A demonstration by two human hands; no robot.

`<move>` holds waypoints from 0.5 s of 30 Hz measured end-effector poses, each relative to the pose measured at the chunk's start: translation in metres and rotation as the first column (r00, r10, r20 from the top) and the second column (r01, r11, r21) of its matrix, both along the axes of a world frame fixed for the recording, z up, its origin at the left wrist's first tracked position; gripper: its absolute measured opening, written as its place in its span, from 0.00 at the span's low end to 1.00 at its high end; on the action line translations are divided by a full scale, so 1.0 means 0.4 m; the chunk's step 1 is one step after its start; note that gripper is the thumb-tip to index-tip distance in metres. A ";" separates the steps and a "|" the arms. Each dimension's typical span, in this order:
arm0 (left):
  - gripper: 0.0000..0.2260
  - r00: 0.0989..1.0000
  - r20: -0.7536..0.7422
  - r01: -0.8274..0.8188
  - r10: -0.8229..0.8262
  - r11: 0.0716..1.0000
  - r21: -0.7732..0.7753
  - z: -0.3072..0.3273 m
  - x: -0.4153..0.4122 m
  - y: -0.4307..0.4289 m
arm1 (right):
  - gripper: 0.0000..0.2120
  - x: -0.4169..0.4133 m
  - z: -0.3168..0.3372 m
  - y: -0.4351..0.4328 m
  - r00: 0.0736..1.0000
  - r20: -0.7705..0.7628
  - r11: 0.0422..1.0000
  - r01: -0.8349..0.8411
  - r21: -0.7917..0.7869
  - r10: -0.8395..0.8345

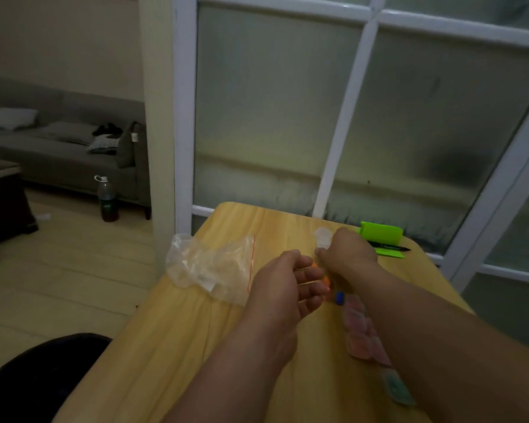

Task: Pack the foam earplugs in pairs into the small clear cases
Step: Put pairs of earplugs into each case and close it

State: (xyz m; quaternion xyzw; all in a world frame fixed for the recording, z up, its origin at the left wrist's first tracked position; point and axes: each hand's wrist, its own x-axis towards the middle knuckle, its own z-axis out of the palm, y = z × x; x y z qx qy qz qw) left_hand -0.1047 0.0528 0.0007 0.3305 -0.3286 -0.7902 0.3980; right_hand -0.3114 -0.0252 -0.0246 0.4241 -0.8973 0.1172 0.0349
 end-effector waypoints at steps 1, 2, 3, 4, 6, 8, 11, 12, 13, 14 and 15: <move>0.10 1.000 0.006 0.010 -0.010 1.000 -0.003 -0.001 -0.001 0.002 | 0.20 0.002 0.000 -0.003 1.000 0.006 1.000 0.007 0.003 -0.007; 0.09 1.000 0.013 0.017 -0.017 1.000 -0.005 -0.003 -0.002 0.002 | 0.19 0.004 0.001 -0.004 1.000 0.019 1.000 0.012 0.000 -0.012; 0.09 1.000 0.020 0.023 -0.023 1.000 -0.008 -0.005 -0.003 0.002 | 0.19 0.004 0.002 -0.003 0.999 0.038 1.000 0.013 -0.008 -0.013; 0.08 0.999 0.026 0.026 -0.026 1.000 -0.010 -0.007 -0.004 0.001 | 0.21 0.004 0.001 0.000 0.998 0.060 1.000 0.006 -0.017 -0.005; 0.08 0.999 0.036 0.030 -0.030 0.999 -0.018 -0.008 -0.002 0.002 | 0.22 0.000 0.004 0.015 0.993 0.107 0.998 -0.035 -0.061 0.041; 0.10 0.998 0.059 0.032 -0.029 0.998 -0.046 -0.007 0.004 0.005 | 0.20 0.003 0.018 0.047 0.972 0.200 0.982 -0.088 -0.168 0.121; 0.12 0.990 0.132 0.071 -0.049 0.984 -0.165 -0.008 0.019 0.015 | 0.12 0.048 0.065 0.137 0.865 0.427 0.908 -0.072 -0.413 0.263; 0.12 0.985 0.164 0.093 -0.059 0.974 -0.206 -0.007 0.024 0.021 | 0.11 0.072 0.085 0.181 0.805 0.507 0.884 -0.043 -0.466 0.307; 0.13 0.979 0.190 0.118 -0.073 0.964 -0.238 -0.004 0.029 0.028 | 0.10 0.097 0.101 0.225 0.738 0.574 0.868 -0.031 -0.496 0.355; 0.13 0.972 0.215 0.152 -0.093 0.950 -0.273 -0.002 0.035 0.034 | 0.09 0.122 0.110 0.266 0.670 0.625 0.857 -0.034 -0.514 0.401; 0.14 0.963 0.244 0.188 -0.112 0.931 -0.314 0.000 0.042 0.046 | 0.08 0.146 0.118 0.310 0.613 0.660 0.852 -0.041 -0.521 0.433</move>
